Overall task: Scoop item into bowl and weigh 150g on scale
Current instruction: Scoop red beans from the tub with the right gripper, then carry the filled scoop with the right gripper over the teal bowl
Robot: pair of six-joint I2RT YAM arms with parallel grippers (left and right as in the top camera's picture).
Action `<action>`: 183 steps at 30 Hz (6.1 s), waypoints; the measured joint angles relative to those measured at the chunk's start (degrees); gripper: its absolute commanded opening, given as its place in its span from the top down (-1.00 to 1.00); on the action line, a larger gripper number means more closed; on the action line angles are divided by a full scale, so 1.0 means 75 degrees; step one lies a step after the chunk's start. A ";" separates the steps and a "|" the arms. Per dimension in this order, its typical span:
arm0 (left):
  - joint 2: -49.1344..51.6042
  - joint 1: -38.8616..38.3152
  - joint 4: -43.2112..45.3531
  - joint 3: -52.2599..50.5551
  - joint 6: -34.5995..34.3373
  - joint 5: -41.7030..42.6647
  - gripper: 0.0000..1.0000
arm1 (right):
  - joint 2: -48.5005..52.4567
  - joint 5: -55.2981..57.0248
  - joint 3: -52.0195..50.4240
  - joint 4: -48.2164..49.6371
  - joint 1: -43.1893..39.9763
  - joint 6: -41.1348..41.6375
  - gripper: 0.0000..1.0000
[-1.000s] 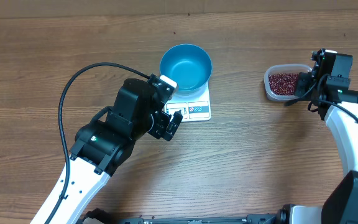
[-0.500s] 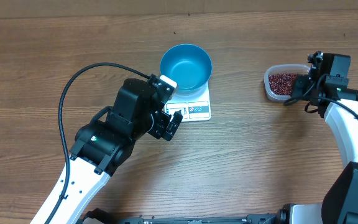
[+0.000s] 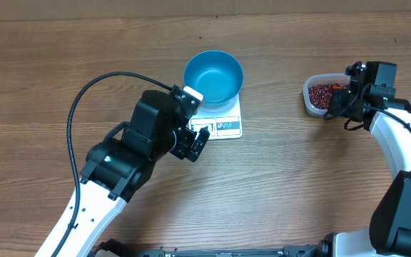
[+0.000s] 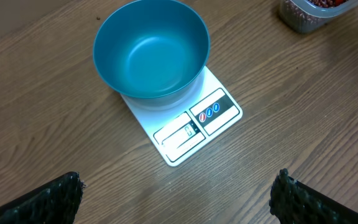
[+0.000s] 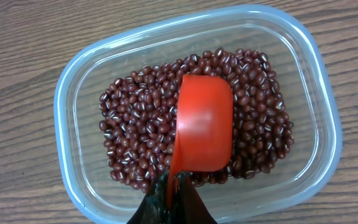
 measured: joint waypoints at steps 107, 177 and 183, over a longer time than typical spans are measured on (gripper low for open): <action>-0.0003 0.0000 -0.0023 0.0000 0.0000 0.0000 -0.99 | 0.1072 -0.8836 0.0003 -0.0353 -0.3404 0.1201 0.93; 0.0000 0.0000 -0.0026 0.0000 0.0000 0.0000 -0.99 | 0.1072 -0.9025 -0.0003 0.3200 0.1341 0.4197 0.93; 0.0000 0.0000 -0.0026 0.0000 0.0000 0.0000 -0.99 | 0.1072 -0.8393 -0.0003 0.3791 0.1775 0.4733 0.93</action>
